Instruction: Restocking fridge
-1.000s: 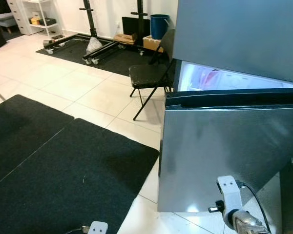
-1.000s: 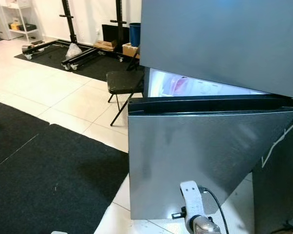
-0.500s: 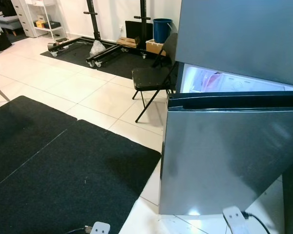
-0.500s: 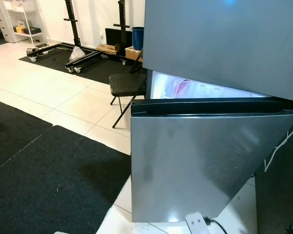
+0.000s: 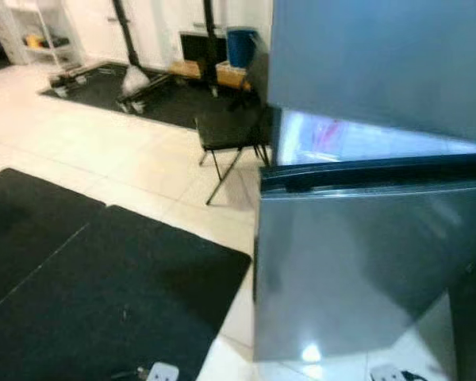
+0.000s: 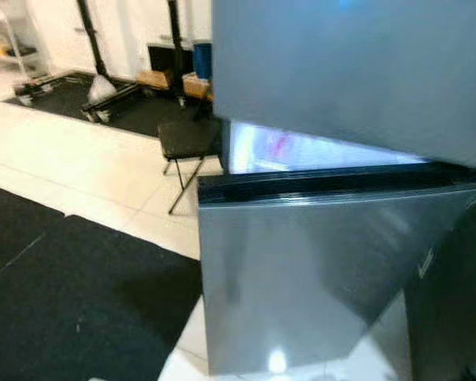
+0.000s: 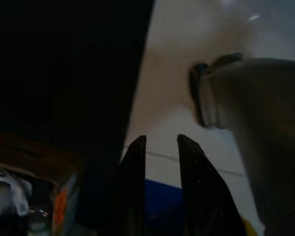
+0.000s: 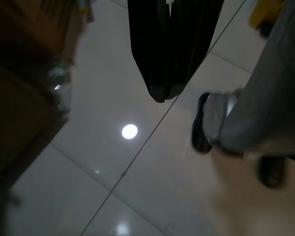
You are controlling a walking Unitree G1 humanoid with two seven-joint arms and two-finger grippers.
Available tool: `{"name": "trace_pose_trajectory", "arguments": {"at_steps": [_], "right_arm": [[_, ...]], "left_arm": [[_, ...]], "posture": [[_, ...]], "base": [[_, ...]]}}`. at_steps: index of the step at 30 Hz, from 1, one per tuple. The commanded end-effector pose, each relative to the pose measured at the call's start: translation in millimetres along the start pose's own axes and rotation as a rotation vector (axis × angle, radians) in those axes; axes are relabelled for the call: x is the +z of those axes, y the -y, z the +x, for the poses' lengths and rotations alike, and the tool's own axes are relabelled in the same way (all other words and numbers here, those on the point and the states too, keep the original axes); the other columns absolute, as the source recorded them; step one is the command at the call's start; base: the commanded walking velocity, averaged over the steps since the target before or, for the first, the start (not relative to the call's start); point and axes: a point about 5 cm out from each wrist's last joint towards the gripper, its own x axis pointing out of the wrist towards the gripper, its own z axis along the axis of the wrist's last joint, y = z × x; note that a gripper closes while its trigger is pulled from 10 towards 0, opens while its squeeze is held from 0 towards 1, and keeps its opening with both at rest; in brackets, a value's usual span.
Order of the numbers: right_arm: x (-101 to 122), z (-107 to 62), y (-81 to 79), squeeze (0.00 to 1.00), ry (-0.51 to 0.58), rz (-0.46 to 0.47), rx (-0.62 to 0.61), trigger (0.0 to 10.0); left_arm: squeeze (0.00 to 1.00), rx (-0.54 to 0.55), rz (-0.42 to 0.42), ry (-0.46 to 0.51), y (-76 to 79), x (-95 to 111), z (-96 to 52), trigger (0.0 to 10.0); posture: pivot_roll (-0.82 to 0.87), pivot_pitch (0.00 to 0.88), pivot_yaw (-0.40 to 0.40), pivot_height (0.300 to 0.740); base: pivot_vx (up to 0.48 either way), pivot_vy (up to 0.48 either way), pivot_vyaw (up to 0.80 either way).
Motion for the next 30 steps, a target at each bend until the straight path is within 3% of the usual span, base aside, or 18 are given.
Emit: {"name": "trace_pose_trajectory", "arguments": {"at_steps": [1,8,21,27,28,30], "right_arm": [[10.1,1.8,-5.6,0.0,0.03,-0.002,0.013,10.0],[4.9,1.5,-6.7,0.0,0.018,-0.007,0.008,10.0],[1.6,1.0,-6.9,0.0,0.025,0.028,0.006,10.0],[20.2,-1.6,1.8,0.0,0.199,0.304,0.088,10.0],[20.2,-1.6,1.8,0.0,0.199,0.304,0.088,10.0],[38.4,-4.3,6.4,0.0,0.32,0.417,0.169,10.0]], "left_arm": [[0.0,-0.027,0.014,-0.022,6.7,-5.8,0.1,10.0],[0.0,-0.022,0.011,-0.023,5.7,-6.8,-0.2,10.0],[0.0,-0.01,-0.012,-0.028,5.9,-8.5,-0.3,10.0],[0.0,-0.013,-0.009,-0.026,6.7,-7.5,0.0,10.0],[0.0,-0.013,-0.009,-0.026,6.7,-7.5,0.0,10.0],[0.0,-0.013,-0.012,-0.027,6.5,-7.8,-0.1,10.0]], "posture": [[-0.01,0.0,-0.018,0.74],[-0.01,0.0,-0.018,0.74],[-0.01,0.0,-0.018,0.74],[-0.01,0.0,-0.015,0.74],[-0.01,0.0,-0.015,0.74],[-0.01,0.0,-0.015,0.74]], "base": [[0.349,0.0,0.0],[0.337,0.0,0.0],[0.0,0.0,0.0],[0.0,0.0,0.0],[0.0,0.0,0.0],[0.0,0.0,0.0]]}}
